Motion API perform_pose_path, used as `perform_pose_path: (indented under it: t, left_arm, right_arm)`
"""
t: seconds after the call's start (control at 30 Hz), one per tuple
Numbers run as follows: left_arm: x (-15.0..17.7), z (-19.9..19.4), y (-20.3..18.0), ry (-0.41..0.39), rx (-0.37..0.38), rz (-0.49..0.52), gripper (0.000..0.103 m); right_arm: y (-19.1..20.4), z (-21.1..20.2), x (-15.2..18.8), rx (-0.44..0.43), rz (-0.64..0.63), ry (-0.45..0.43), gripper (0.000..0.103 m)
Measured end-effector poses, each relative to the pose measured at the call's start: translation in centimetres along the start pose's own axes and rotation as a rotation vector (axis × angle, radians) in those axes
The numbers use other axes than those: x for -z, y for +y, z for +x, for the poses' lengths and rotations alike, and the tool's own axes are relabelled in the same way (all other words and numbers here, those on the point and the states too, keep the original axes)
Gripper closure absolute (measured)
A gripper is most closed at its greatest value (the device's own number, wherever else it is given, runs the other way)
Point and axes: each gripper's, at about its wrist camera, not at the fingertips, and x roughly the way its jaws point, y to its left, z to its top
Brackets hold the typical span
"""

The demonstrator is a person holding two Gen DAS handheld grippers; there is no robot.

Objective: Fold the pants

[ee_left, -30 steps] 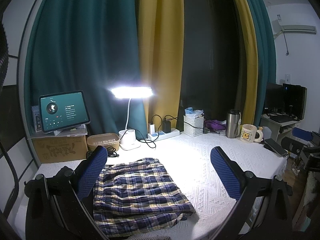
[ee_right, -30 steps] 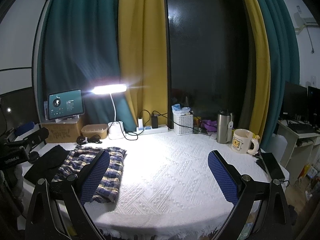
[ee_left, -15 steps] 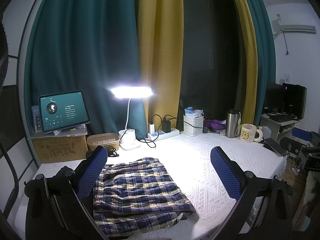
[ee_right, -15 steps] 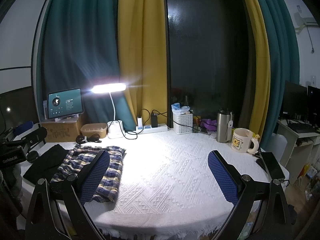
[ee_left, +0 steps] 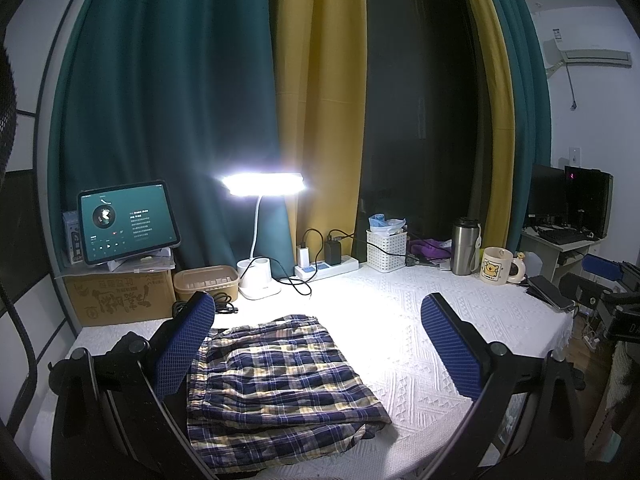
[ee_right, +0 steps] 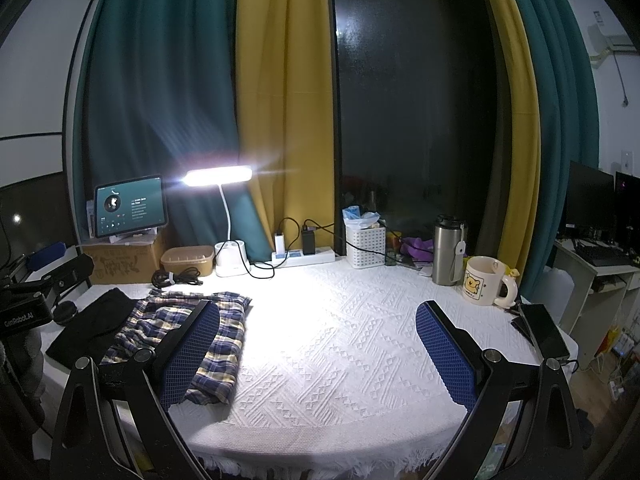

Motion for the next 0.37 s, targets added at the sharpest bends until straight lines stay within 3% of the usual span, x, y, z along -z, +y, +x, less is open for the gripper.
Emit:
perform_pose_path:
  t: [0.37]
  left_arm:
    - [0.16,-0.32,0.28,-0.009,0.012,0.006,0.001]
  right_arm:
    - [0.01,0.03,0.03,0.0,0.0,0.002,0.004]
